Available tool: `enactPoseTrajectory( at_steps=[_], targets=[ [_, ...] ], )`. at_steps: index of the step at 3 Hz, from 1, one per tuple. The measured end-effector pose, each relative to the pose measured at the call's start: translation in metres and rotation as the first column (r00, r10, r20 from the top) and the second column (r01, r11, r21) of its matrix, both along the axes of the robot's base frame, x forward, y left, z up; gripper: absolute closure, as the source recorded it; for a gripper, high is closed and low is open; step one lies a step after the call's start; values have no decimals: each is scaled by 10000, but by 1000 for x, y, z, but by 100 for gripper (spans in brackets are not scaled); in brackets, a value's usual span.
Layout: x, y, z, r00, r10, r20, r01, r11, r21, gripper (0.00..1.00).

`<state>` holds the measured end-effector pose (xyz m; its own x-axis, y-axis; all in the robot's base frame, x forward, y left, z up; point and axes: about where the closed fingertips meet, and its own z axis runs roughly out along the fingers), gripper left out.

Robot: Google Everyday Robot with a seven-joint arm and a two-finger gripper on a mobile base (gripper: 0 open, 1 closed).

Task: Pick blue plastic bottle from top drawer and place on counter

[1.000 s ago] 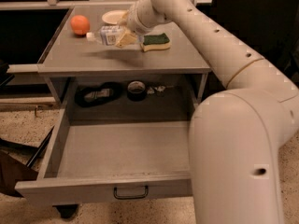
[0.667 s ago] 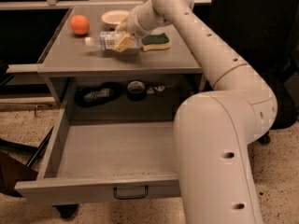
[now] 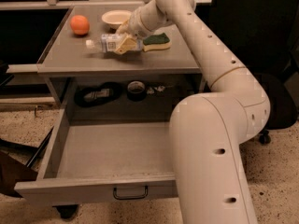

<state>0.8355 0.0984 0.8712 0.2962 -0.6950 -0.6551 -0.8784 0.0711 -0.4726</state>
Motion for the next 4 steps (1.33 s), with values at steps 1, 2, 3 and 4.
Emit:
enactPoseTrajectory(
  at_steps=[1,2,3,4],
  targets=[
    [0,0,0,10000,1,-1,-1,10000,0,58],
    [0,0,0,10000,1,-1,-1,10000,0,35],
    [0,0,0,10000,2,-2,-2,10000,0,12],
    [0,0,0,10000,2,-2,-2,10000,0,0]
  ],
)
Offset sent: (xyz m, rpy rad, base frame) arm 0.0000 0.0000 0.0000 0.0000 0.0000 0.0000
